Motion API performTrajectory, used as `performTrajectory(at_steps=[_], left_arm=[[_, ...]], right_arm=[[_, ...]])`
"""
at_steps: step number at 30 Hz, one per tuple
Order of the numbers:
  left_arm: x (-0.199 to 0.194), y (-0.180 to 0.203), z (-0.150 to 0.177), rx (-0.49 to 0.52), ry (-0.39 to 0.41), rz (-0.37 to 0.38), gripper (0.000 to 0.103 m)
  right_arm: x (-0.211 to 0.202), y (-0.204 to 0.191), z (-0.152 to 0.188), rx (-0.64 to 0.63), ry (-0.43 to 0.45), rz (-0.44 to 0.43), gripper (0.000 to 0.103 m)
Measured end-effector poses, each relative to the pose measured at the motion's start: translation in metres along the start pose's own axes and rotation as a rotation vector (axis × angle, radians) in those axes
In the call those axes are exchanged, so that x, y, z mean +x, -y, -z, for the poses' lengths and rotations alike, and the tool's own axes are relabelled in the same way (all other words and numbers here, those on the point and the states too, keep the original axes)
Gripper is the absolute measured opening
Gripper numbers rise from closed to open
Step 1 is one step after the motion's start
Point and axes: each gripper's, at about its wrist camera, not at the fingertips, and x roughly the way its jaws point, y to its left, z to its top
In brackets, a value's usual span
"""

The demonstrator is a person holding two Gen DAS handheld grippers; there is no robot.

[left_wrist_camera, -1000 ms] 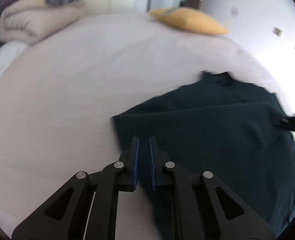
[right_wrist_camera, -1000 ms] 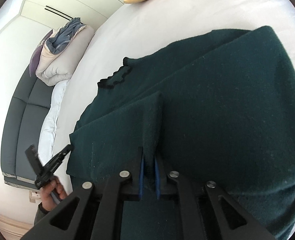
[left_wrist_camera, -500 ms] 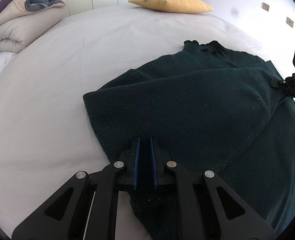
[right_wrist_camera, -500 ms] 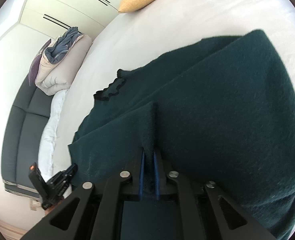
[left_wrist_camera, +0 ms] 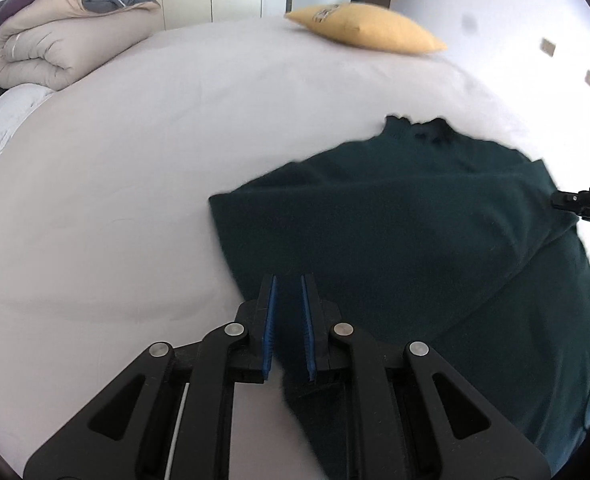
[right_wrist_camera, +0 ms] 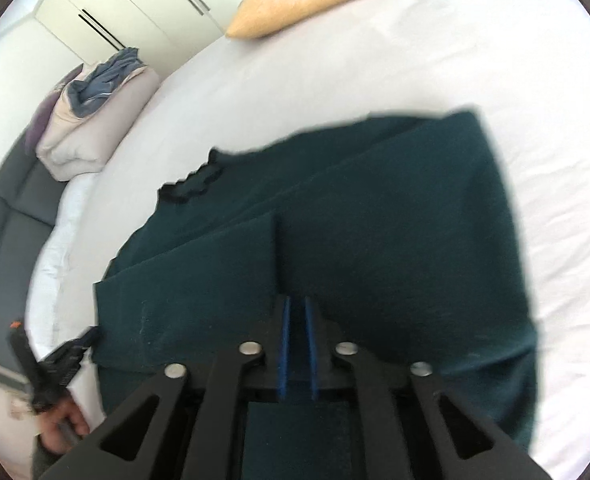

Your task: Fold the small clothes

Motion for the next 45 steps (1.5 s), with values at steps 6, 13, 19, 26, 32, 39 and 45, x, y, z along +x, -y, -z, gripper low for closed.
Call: performTrajectory(at_steps=[6,13,19,26,32,39,45], left_arm=[[0.019,0.022,0.018,0.104,-0.039,-0.010,0.012],[-0.022,-0.010,0.037,-0.039,-0.063,0.017,0.012],[-0.088,-0.023,0.111,-0.260,-0.069,0.263,0.070],[-0.131,-0.015,0.208,-0.454,-0.143,0.467,0.090],[-0.142,0.004,0.235,-0.431,-0.141,0.447,0.090],[-0.134,0.027,0.232,-0.320,-0.197,0.387,0.087],[-0.130,0.035,0.232,-0.321,-0.228,0.429,0.064]], right_arm=[[0.018,-0.040,0.005,-0.059,-0.056,-0.246,0.047],[0.009,0.015,0.025,0.069,-0.057,-0.177,0.027],[-0.085,0.037,0.084,0.049,0.067,-0.244,0.066],[-0.145,0.074,0.173,0.104,0.068,-0.242,0.068],[-0.177,0.108,0.212,0.156,0.089,-0.192,0.068],[-0.192,0.126,0.236,0.160,0.051,-0.139,0.071],[-0.188,0.124,0.247,0.129,-0.026,-0.118,0.071]])
